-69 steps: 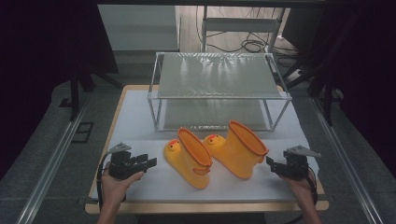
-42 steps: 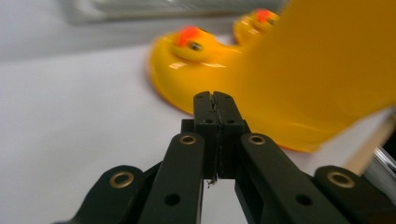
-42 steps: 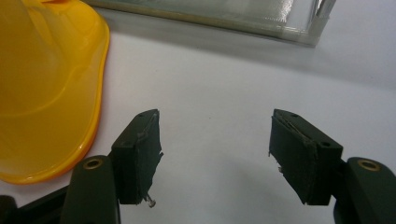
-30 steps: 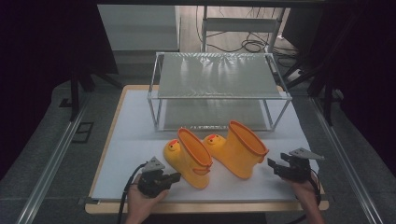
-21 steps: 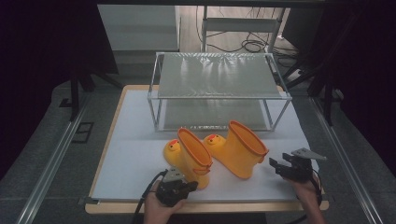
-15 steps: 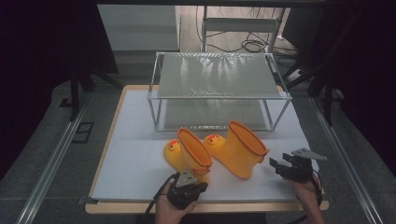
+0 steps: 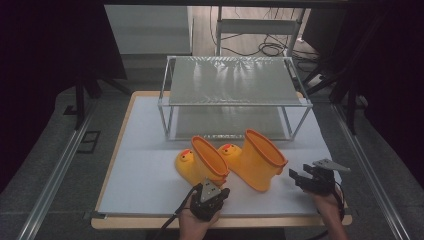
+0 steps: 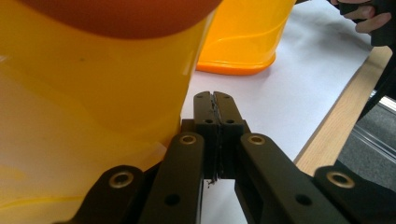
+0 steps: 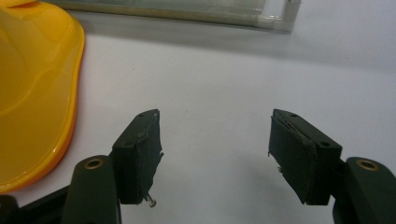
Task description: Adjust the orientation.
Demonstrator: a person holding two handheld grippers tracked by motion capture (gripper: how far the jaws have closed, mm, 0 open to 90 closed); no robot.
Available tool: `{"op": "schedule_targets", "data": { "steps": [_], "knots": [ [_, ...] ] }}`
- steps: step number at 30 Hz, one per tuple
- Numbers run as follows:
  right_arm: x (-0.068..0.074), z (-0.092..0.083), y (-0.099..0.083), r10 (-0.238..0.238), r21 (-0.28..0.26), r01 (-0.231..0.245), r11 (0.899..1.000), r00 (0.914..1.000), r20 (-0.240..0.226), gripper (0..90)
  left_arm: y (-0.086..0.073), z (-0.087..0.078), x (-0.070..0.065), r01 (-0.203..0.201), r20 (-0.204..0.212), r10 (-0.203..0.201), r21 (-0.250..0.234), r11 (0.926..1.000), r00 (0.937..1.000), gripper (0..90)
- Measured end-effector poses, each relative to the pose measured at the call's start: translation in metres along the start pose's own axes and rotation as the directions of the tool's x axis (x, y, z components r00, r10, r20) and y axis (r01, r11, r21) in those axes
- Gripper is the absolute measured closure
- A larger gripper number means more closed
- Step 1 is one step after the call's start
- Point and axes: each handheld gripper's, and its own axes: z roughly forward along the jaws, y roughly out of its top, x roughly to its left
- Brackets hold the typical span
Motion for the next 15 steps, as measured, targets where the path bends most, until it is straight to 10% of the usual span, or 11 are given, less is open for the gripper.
{"op": "schedule_targets", "data": {
  "steps": [15],
  "knots": [
    [-0.006, -0.003, 0.0, 0.02, -0.011, -0.02, 1.0, 0.9998, 0.01, 33.9, -0.024, -0.041, 0.02, 0.031, -0.028, -0.031, -0.001, 0.9995, 0.9991, 90.0]
  ]
}}
